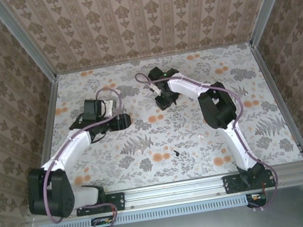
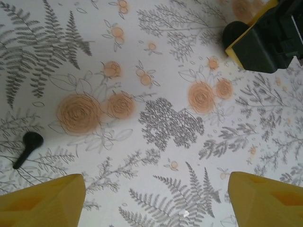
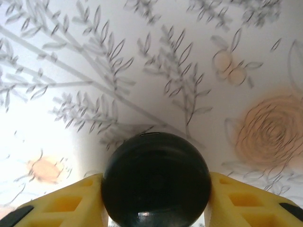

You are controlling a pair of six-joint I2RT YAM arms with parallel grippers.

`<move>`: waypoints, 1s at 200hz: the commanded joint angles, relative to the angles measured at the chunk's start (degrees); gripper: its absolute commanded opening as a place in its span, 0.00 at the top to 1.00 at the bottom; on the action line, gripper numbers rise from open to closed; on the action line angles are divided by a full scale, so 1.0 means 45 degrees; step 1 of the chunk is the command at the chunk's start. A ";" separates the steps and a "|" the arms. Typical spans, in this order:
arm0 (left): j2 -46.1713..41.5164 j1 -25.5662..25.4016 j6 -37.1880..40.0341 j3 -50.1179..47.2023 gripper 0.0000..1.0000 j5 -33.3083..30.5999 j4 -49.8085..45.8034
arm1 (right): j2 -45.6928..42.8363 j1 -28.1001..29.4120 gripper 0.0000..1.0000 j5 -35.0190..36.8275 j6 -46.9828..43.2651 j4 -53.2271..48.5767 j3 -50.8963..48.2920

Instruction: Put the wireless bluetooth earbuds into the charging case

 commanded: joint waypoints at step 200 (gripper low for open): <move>-0.6028 -0.5440 1.1367 -0.4462 0.12 0.0475 0.5421 | -0.7172 0.1057 0.65 -0.7072 -0.1302 -0.1916 -0.6394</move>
